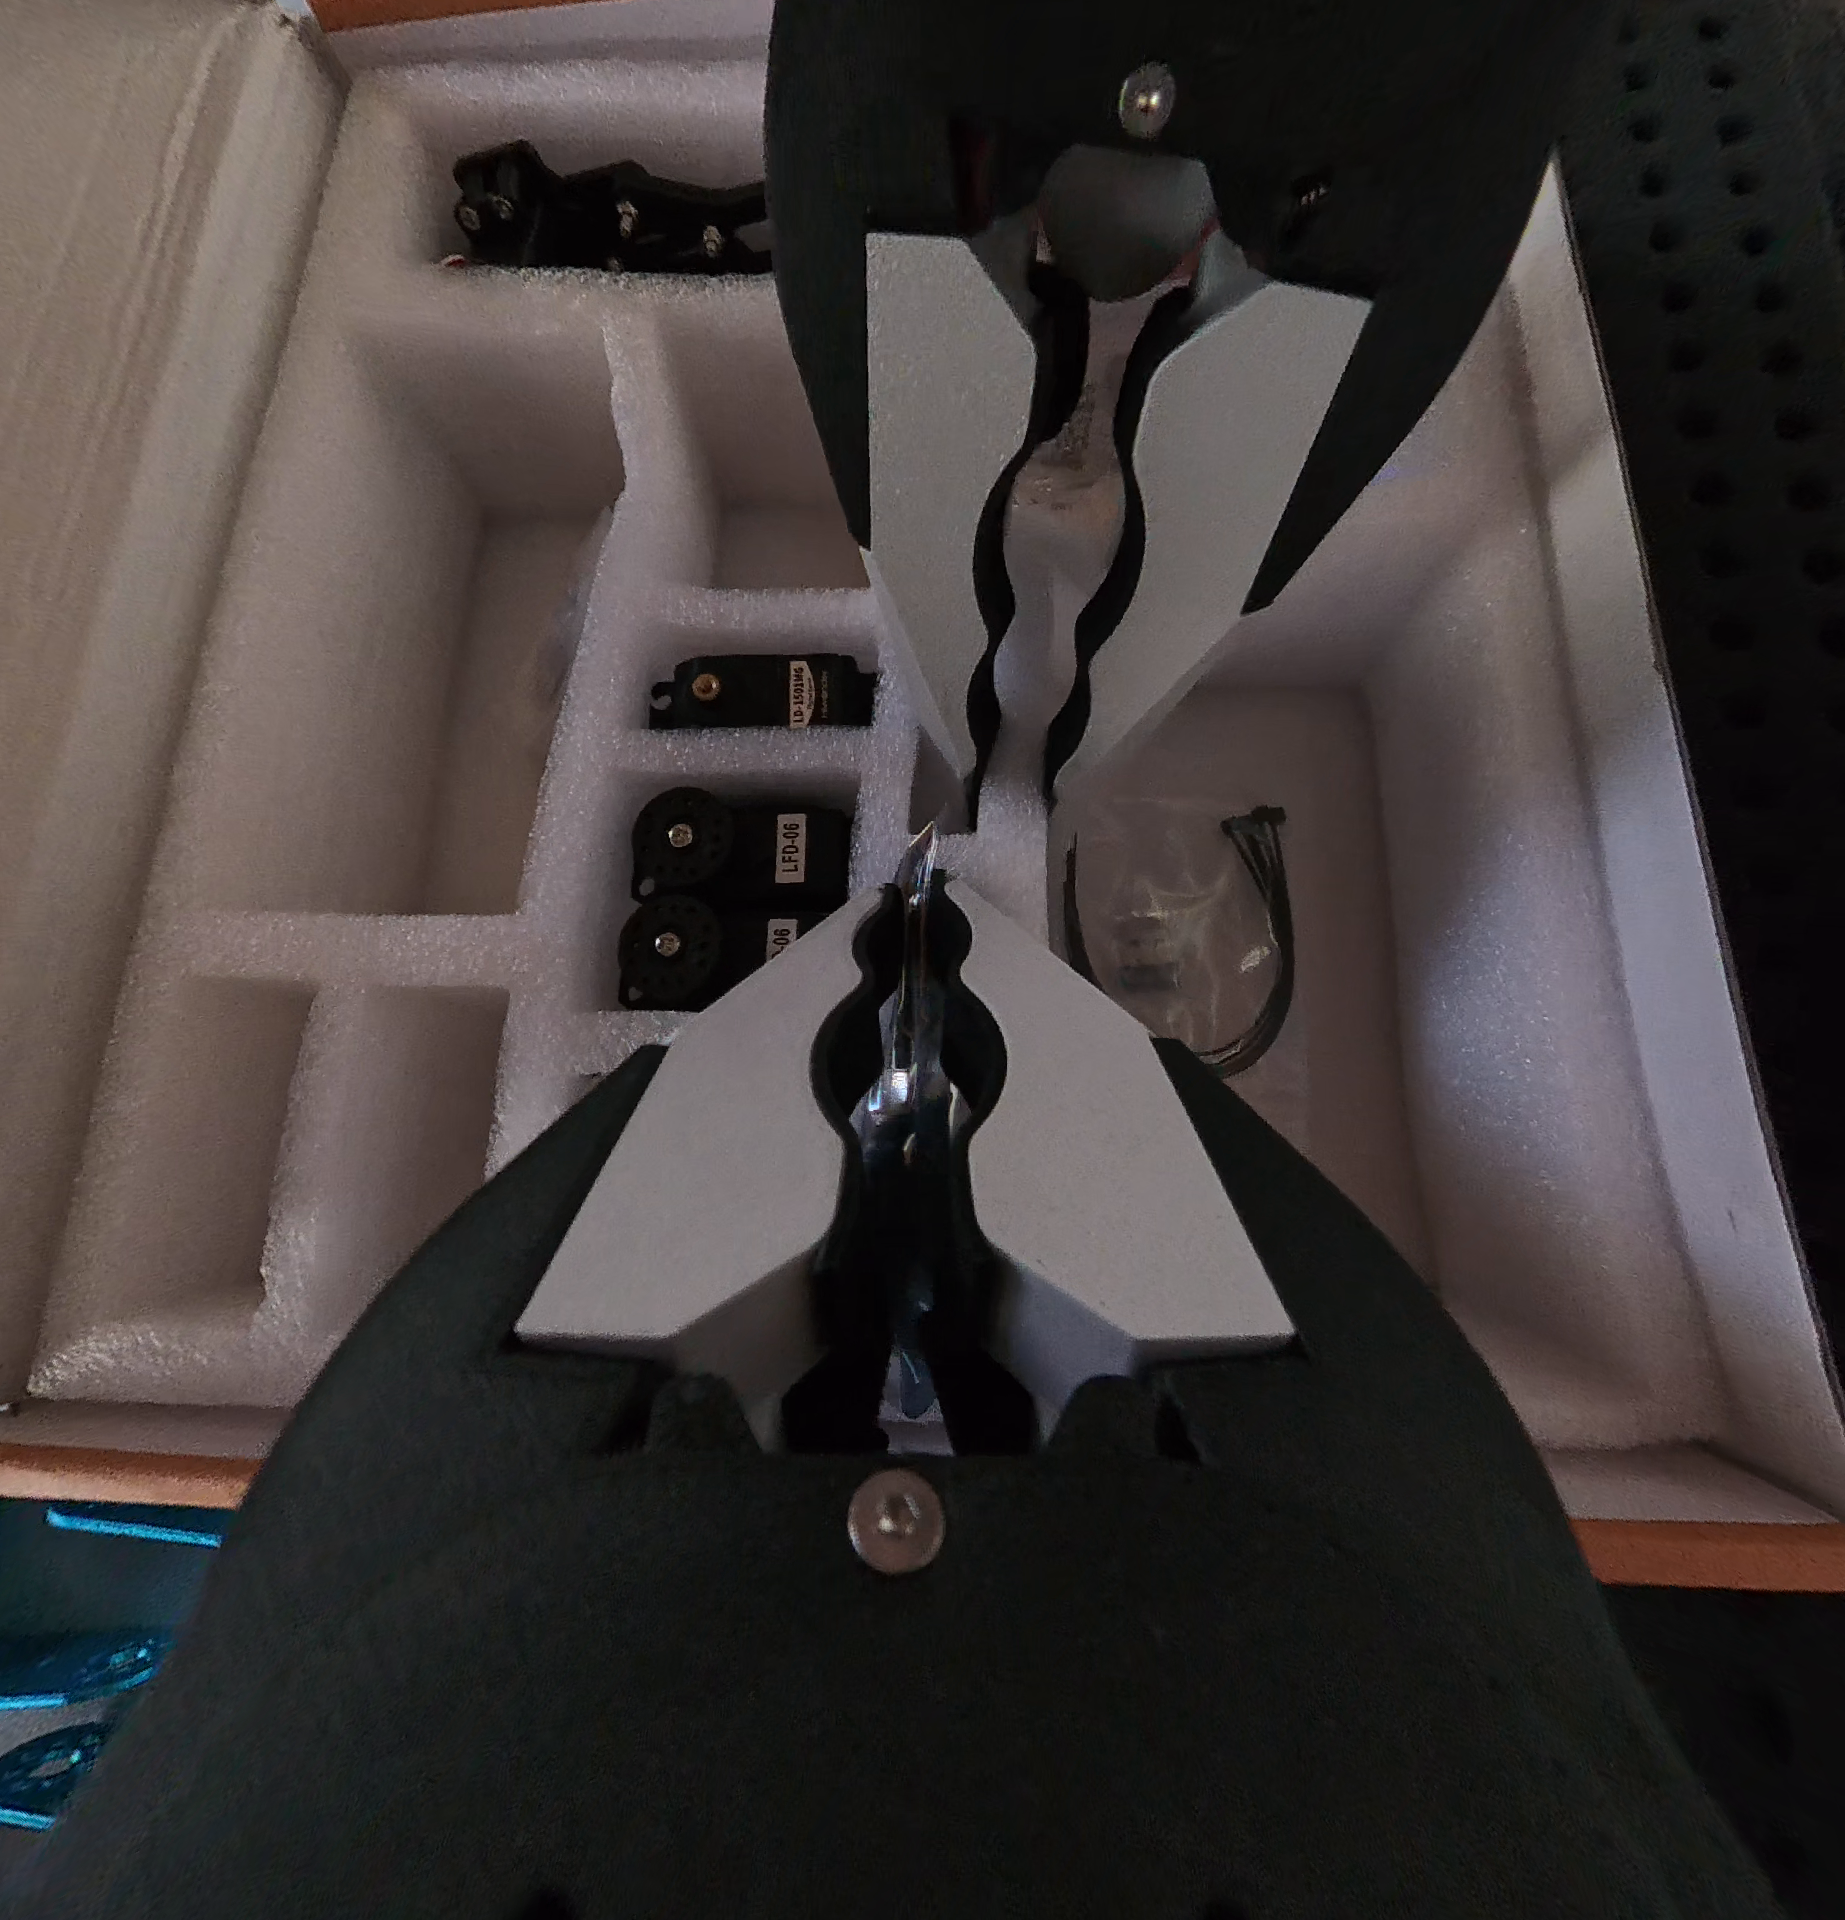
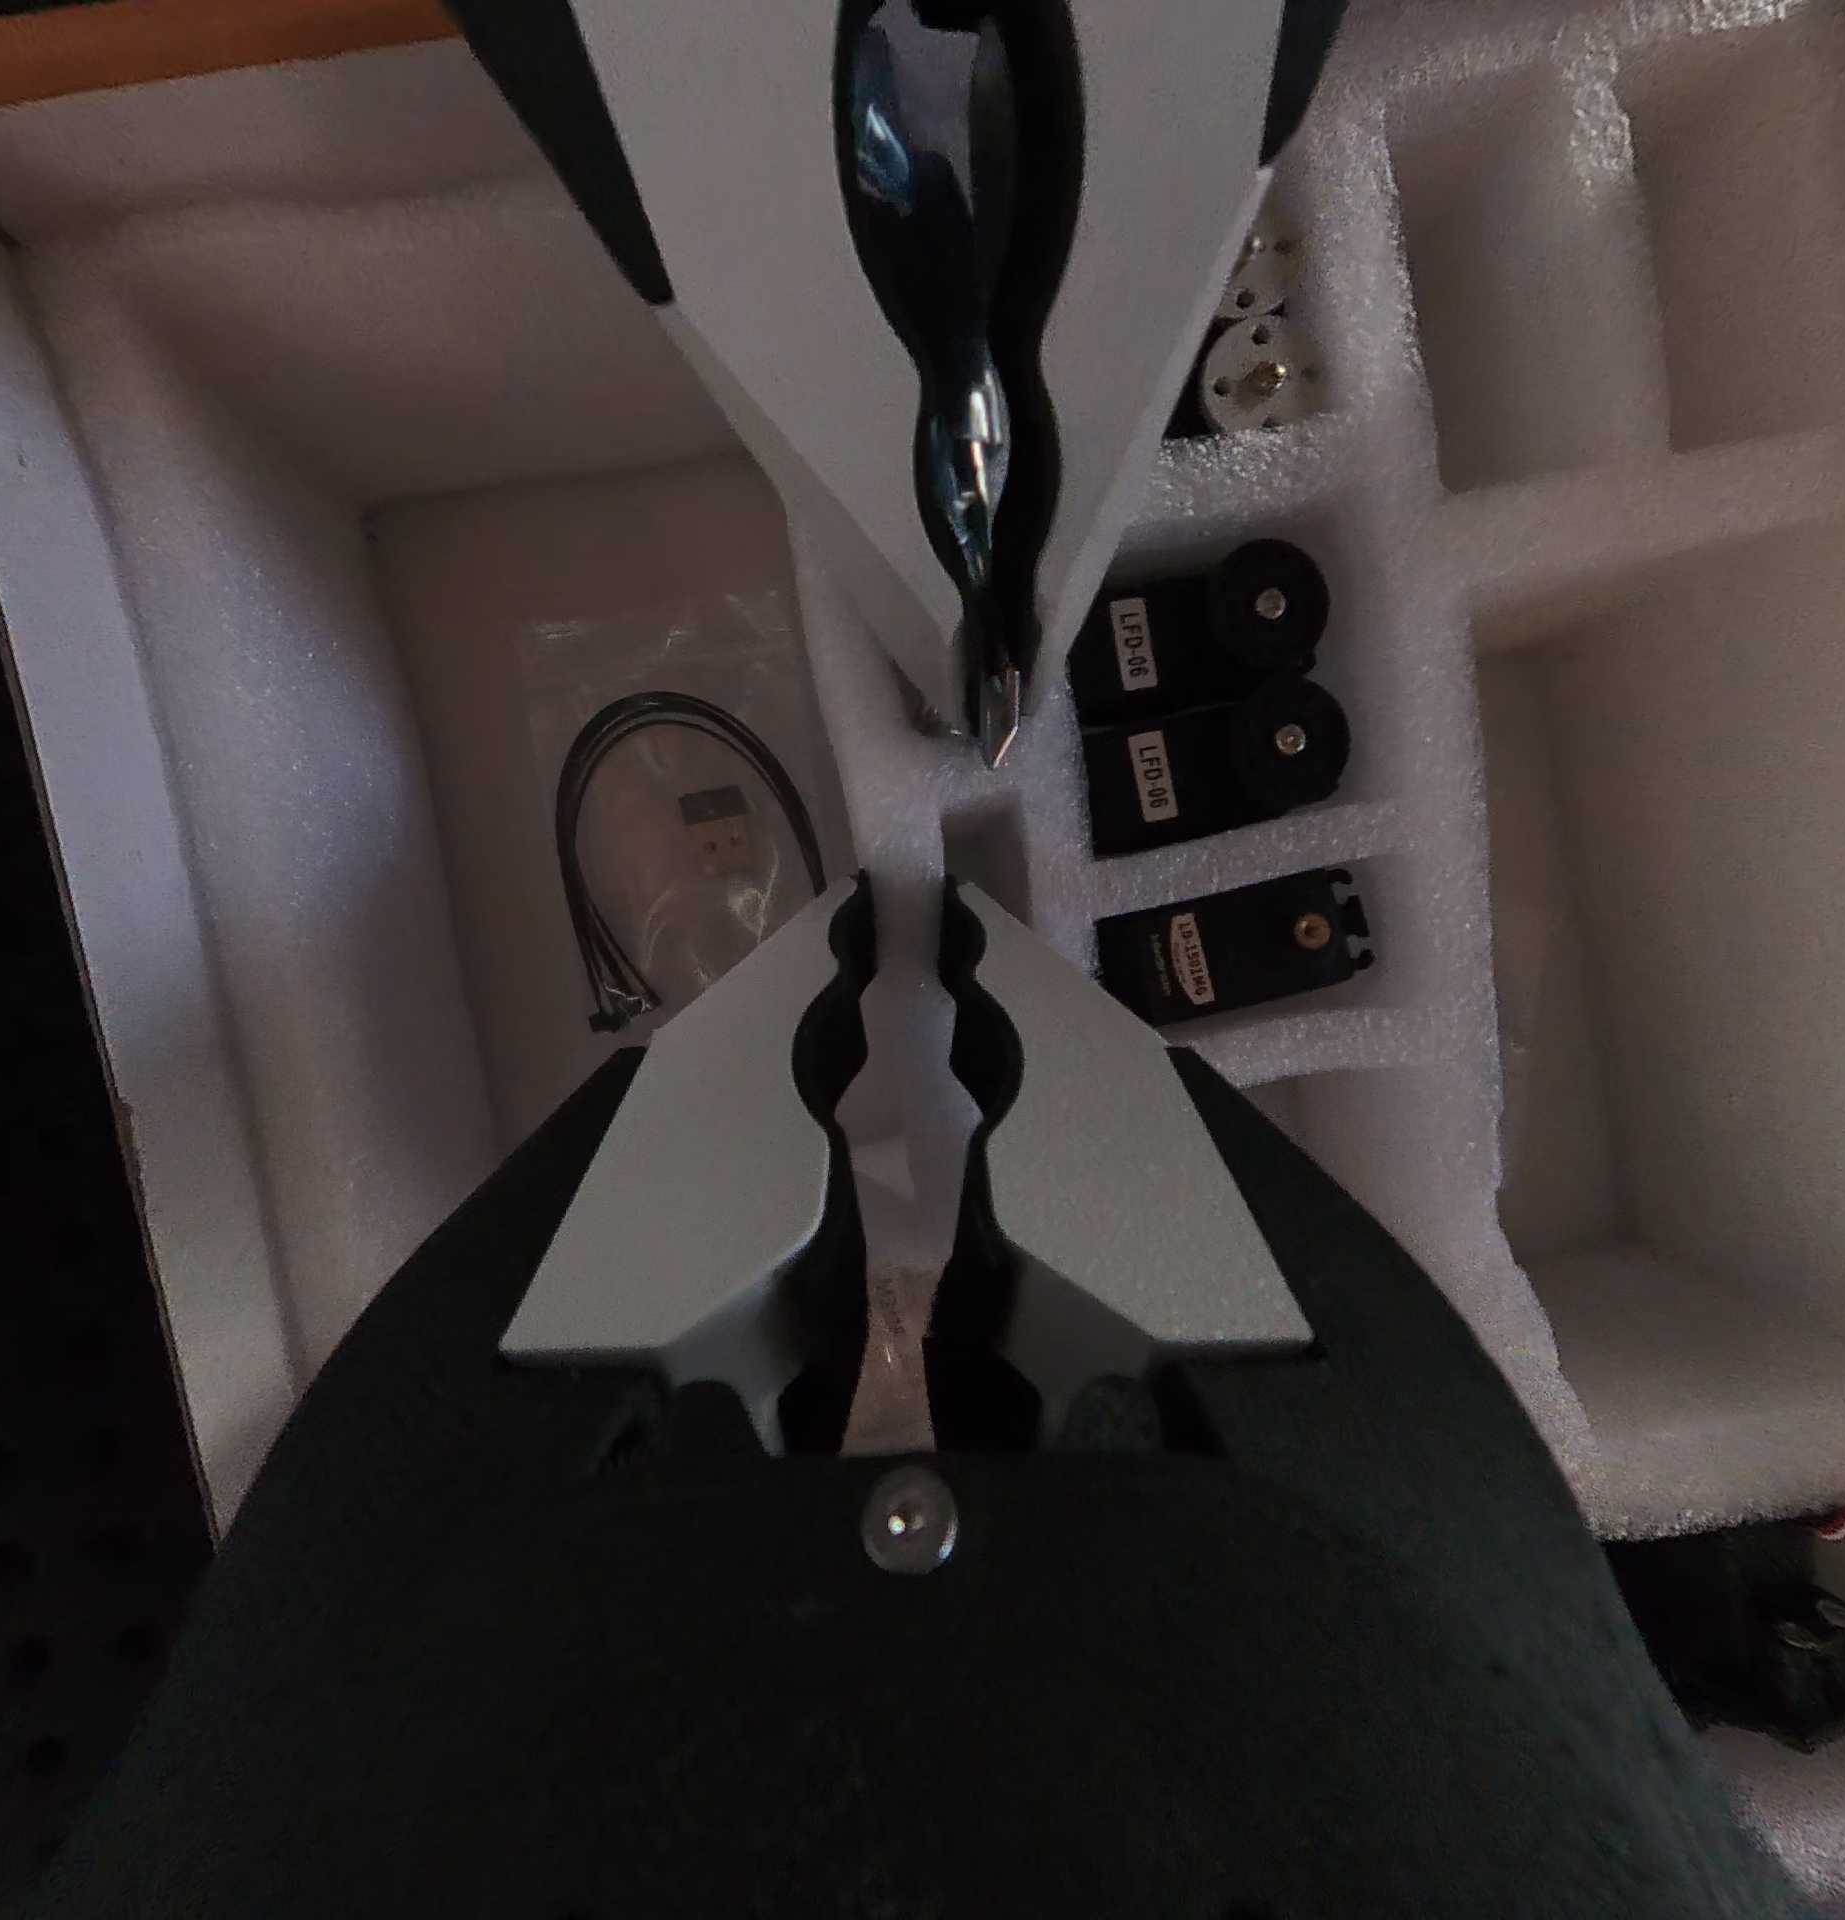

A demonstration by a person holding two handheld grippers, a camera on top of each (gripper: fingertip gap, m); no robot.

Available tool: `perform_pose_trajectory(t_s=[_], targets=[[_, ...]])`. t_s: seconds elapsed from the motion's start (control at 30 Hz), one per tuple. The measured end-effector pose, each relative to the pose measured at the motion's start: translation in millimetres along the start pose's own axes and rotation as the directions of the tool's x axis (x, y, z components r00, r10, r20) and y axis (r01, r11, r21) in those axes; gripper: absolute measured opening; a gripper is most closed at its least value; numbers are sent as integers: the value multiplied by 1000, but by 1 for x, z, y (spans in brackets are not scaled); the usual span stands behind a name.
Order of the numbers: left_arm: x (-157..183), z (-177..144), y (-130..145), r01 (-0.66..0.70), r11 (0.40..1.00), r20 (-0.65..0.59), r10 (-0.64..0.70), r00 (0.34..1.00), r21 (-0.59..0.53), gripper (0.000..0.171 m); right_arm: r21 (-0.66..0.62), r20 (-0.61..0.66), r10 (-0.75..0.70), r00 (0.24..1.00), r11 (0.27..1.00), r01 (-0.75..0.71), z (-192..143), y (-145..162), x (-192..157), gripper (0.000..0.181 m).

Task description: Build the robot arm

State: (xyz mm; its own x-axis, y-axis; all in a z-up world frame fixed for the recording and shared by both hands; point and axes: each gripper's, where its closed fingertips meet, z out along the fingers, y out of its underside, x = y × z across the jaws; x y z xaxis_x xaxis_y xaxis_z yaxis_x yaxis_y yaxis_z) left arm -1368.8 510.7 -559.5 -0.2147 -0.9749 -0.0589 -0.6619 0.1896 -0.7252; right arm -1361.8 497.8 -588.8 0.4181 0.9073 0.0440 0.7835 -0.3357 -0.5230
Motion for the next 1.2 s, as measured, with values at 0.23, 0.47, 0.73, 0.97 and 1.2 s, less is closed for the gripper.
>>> perform_pose_trajectory(t_s=[0.23, 0.47, 0.73, 0.97, 1.2], targets=[[-3, -8, 0, -18, 1000, 71, 19, 997, -12, 1, -13, -38, -6, 999, 1000, 6, 3, 0, 1, 10], [-3, -14, -2, -25, 999, 91, 26, 996, -22, 0, 1, -70, -24, 997, 1000, 24, 3, 1, 1, 11], [-3, -25, -4, -7, 1000, 96, 8, 995, -6, 0, 17, -84, -30, 996, 999, 31, 3, 1, 0, 11], [-5, -34, -5, 3, 1000, 93, -3, 996, -3, 0, 23, -92, -26, 995, 999, 28, 3, 1, 0, 11], [-6, -46, -7, 4, 1000, 112, -5, 994, 9, 0, 39, -108, -26, 994, 999, 30, 2, 0, 1, 11]])
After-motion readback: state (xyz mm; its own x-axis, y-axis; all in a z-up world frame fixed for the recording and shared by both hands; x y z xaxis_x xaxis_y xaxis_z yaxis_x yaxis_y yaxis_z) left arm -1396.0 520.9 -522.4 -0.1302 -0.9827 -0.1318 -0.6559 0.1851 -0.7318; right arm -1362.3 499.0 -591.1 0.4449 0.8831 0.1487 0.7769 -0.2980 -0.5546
